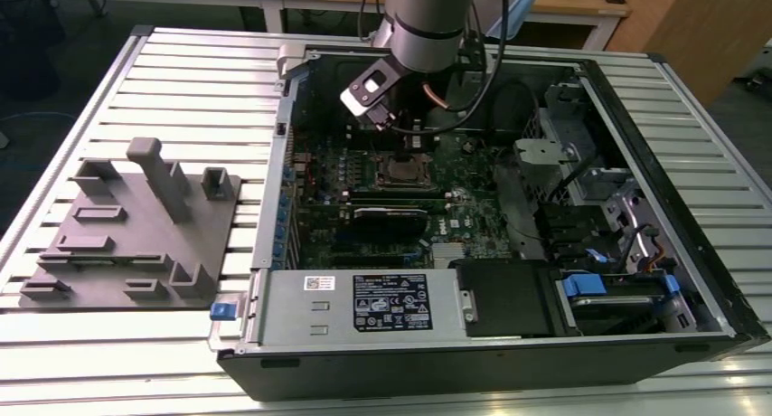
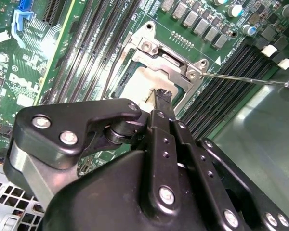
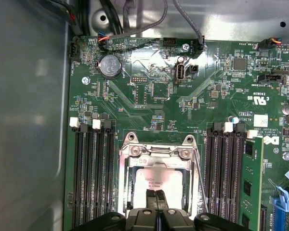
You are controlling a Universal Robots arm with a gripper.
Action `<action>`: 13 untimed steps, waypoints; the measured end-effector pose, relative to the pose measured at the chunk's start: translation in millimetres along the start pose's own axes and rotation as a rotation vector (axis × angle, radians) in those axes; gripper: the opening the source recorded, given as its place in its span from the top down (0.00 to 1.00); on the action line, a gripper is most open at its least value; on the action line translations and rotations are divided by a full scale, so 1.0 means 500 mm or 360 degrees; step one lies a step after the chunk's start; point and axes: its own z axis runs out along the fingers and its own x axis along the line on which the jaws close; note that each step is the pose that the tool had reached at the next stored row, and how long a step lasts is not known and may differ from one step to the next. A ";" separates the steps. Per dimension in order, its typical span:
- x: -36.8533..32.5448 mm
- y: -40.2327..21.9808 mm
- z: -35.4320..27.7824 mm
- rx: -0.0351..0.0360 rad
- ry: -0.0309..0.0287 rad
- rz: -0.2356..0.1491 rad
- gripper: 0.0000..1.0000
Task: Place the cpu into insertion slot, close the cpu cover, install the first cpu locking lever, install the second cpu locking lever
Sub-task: 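Install the first cpu locking lever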
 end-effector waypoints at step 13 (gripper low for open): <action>0.000 0.000 -0.010 0.0000 0.00001 0.0000 0.89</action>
